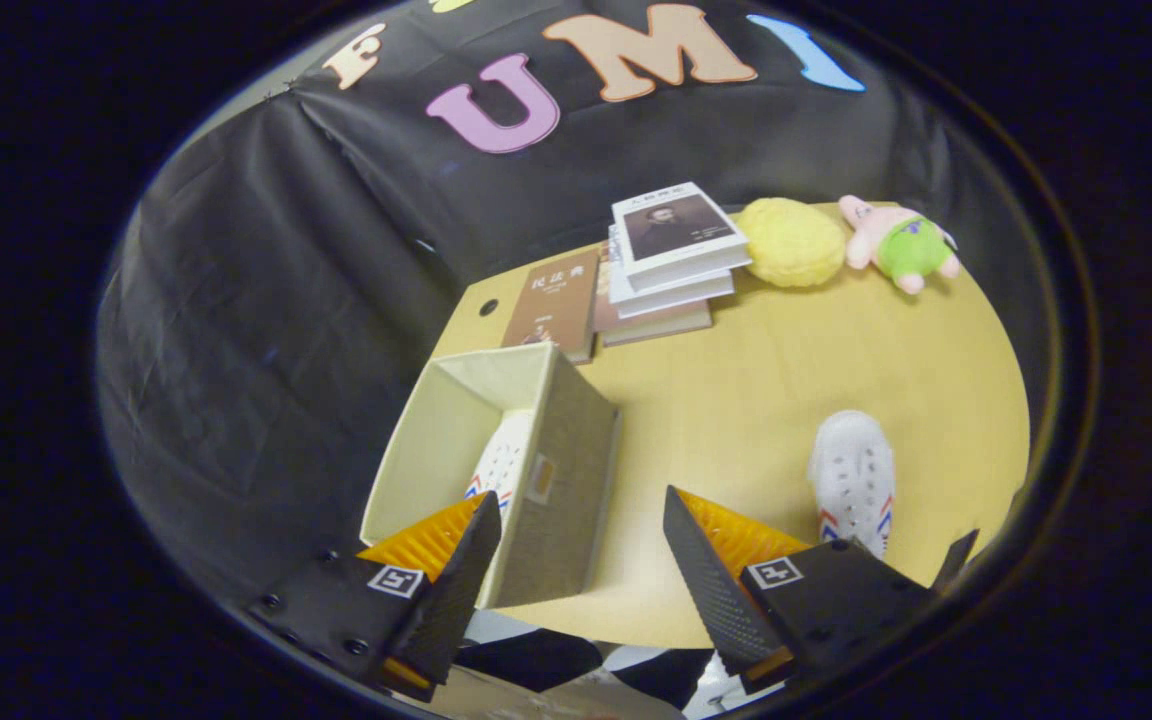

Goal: Open the storage box then place both shoes into the box .Put the left shoe in first, then the right shoe, with the right side of both shoes facing outward in a uniform manner.

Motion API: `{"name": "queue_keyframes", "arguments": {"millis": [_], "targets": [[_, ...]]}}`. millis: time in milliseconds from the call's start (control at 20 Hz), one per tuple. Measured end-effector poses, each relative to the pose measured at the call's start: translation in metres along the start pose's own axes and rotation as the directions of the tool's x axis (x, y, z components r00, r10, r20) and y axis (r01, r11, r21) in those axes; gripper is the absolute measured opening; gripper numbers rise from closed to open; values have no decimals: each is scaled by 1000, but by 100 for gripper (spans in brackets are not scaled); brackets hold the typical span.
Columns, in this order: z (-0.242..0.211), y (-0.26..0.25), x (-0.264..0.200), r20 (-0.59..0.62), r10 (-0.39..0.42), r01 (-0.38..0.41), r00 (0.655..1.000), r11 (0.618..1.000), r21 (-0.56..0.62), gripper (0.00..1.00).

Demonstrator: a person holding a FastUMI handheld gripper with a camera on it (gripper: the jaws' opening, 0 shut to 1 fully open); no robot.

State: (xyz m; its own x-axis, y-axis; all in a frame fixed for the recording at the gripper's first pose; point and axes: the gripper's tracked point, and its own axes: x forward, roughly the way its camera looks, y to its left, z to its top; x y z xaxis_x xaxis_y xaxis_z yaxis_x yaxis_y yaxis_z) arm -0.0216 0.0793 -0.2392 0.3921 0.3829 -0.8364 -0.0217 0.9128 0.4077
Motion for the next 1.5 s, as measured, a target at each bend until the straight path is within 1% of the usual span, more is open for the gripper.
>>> {"name": "queue_keyframes", "arguments": {"millis": [300, 450, 550, 750, 950, 1100, 1300, 1500], "targets": [[-1, -85, -21, 12, -119, 119, 993, 992, 33, 100], [-8, -129, -27, 5, -182, 182, 983, 983, 38, 100], [-17, -158, -30, -11, -228, 229, 973, 973, 31, 100], [-37, -203, -27, -62, -284, 286, 957, 958, 13, 100], [-56, -234, -16, -123, -319, 317, 940, 948, -37, 100], [-71, -251, -4, -172, -334, 322, 927, 942, -94, 100], [-81, -273, 13, -221, -369, 340, 903, 927, -158, 99], [-89, -271, 25, -267, -335, 307, 904, 941, -143, 73]]}}
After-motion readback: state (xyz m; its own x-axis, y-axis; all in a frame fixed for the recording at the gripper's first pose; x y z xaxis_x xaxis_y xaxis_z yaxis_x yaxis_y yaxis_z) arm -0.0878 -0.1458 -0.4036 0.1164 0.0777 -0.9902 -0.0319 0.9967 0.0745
